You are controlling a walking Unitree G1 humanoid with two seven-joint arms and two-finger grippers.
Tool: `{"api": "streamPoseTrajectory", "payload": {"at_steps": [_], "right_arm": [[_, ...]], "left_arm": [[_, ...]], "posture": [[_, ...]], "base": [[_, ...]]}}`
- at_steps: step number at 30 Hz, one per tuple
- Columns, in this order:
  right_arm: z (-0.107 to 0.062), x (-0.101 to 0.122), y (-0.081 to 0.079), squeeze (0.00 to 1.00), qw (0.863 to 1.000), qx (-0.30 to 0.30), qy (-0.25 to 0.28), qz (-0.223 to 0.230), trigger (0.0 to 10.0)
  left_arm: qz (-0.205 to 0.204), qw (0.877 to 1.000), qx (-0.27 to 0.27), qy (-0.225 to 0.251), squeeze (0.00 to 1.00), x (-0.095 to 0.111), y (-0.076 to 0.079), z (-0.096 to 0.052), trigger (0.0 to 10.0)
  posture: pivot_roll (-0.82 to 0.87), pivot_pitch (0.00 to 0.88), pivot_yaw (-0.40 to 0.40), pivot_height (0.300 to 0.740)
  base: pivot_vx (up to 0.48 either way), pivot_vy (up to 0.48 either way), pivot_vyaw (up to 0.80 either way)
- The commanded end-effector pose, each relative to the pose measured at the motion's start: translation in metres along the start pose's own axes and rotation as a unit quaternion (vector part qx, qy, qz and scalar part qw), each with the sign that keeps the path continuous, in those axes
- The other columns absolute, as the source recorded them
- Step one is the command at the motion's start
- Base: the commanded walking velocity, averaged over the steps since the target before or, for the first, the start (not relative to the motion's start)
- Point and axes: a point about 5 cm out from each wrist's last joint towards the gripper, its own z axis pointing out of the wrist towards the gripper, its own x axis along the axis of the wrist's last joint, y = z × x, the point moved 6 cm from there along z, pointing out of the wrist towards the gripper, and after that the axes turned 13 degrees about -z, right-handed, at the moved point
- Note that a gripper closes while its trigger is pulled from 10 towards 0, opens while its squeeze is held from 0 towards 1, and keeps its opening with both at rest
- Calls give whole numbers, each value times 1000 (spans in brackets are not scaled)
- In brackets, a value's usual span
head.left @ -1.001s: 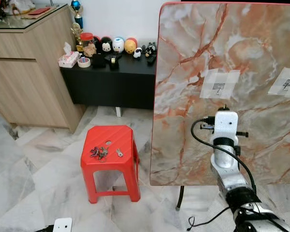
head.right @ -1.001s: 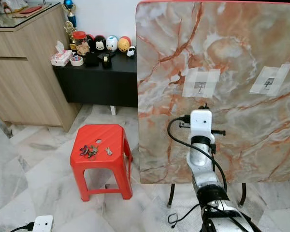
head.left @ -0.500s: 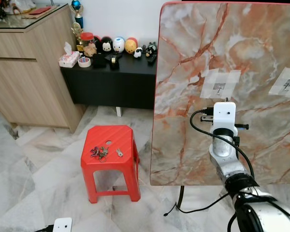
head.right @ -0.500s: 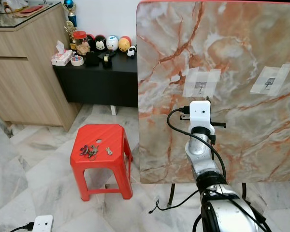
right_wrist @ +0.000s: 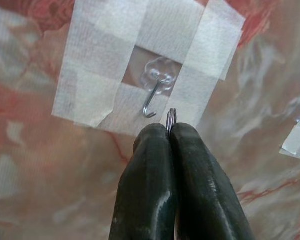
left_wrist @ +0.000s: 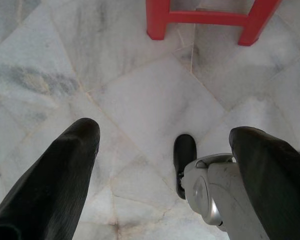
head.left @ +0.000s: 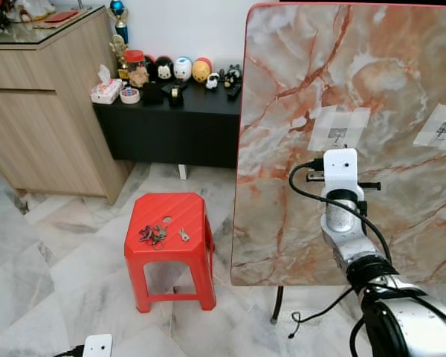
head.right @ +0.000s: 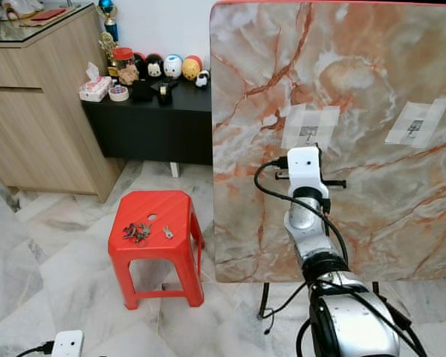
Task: Hang keys on a hook
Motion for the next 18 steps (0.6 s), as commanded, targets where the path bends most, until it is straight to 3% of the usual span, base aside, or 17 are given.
{"api": "streamPoseTrajectory", "payload": {"at_steps": [1, 18], "right_arm": [[7, 9, 8, 0, 1000, -6, 9, -6, 10000], [13, 10, 16, 0, 1000, -10, 6, -17, 10000]], "left_arm": [[-4, 1000, 1, -4, 0, -2, 2, 0, 10000], [-5, 1000, -4, -3, 0, -1, 7, 1, 10000]], "posture": [[35, 0, -34, 740], [37, 0, -35, 740]], "base": [[0, 0, 0], [0, 0, 0]]}}
